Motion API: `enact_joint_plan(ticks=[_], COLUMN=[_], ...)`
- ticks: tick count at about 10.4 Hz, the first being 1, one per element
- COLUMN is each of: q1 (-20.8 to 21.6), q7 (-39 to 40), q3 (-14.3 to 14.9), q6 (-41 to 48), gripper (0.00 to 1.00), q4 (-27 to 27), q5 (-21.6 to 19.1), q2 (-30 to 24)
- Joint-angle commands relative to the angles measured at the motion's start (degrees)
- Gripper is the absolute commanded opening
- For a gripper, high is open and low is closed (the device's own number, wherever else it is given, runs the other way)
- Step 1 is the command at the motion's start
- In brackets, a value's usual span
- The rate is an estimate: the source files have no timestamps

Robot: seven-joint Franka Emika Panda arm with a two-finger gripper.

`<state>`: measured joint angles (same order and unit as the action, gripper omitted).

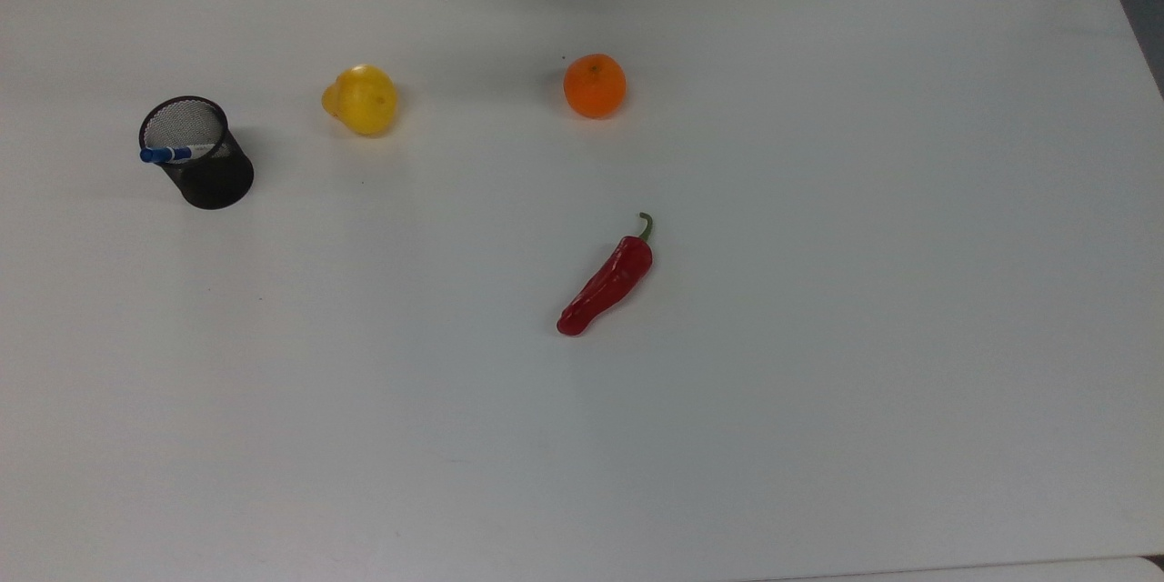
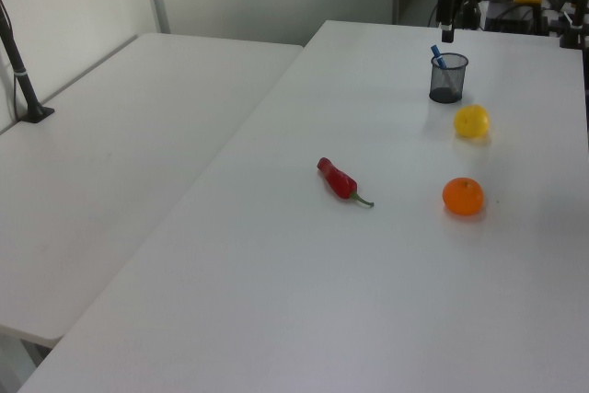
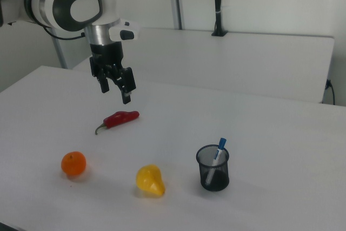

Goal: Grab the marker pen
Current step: 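Move the open gripper over the black mesh pen cup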

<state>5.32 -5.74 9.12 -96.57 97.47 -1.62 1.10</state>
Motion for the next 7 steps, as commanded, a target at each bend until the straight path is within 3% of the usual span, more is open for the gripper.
enact_joint_plan(ticks=[1, 7], q1=[0.22, -2.23], q7=[-0.59, -0.24], q3=[0.19, 0.19], q6=[1.65, 1.12], gripper=[1.0, 1.0], q4=[-0.7, -2.02], q5=[1.18, 1.09], q2=[-0.22, 0.13])
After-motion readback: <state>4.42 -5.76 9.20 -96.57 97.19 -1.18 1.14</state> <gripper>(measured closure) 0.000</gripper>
